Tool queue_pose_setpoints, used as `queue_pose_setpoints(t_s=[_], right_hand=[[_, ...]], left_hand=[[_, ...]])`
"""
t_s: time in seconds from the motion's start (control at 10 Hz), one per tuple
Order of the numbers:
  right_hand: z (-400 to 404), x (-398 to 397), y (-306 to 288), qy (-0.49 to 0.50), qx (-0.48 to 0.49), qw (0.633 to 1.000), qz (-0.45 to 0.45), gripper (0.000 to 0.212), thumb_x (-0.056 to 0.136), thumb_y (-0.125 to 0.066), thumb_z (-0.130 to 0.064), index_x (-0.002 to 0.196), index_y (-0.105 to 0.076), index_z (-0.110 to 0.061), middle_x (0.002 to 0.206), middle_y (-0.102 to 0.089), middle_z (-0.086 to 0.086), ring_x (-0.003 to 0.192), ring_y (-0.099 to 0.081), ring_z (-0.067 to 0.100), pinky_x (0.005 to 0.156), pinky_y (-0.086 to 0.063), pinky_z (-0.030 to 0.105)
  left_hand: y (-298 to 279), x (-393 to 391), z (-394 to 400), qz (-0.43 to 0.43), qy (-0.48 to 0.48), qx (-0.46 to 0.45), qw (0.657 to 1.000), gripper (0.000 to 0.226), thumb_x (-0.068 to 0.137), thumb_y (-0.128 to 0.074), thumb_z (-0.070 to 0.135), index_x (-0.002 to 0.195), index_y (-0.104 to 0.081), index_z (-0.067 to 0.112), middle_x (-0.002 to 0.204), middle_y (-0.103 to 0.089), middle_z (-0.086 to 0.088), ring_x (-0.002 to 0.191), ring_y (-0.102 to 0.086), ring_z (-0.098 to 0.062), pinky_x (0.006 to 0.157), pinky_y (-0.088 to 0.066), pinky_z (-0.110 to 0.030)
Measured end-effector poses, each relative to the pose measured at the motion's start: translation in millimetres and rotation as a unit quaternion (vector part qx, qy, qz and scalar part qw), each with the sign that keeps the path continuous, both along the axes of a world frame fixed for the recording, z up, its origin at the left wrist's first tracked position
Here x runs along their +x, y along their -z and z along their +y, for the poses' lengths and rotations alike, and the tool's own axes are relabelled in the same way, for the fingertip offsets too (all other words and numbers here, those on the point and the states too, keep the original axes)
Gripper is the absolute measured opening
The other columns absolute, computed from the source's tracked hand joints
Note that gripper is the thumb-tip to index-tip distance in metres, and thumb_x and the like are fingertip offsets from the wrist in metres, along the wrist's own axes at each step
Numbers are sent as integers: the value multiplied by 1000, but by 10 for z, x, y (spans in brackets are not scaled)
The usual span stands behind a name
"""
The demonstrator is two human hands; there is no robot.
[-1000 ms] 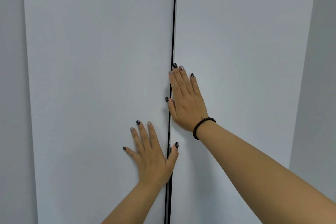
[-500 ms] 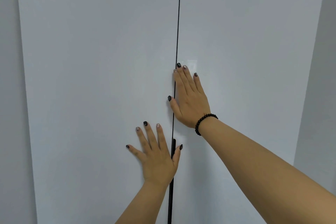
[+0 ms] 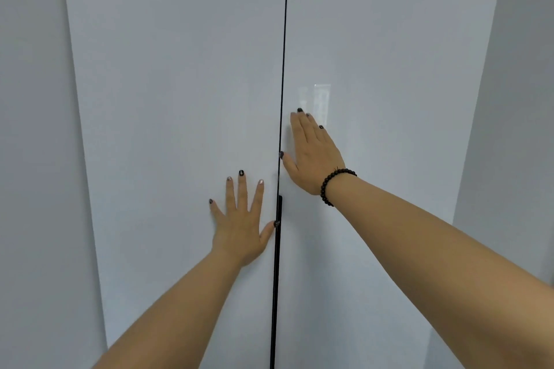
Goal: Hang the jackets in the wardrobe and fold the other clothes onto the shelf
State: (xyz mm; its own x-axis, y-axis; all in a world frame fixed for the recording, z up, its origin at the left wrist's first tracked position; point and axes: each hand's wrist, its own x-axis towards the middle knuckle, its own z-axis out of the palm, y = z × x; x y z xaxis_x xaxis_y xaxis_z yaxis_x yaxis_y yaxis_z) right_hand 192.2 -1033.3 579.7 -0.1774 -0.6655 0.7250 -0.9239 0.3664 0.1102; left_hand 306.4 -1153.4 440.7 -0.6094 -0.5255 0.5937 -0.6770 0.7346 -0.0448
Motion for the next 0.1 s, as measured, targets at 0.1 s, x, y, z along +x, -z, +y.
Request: queue_pose_setpoints(t_s=[0.1], right_hand=[[311, 29, 153, 33, 21, 998, -40, 71, 100, -29, -41, 152, 6, -9, 161, 6, 6, 148, 4, 21, 121, -4, 41]], left_hand=[[-97, 278, 126, -30, 21, -24, 999, 78, 96, -10, 61, 146, 32, 19, 155, 34, -13, 149, 11, -34, 114, -18, -60]])
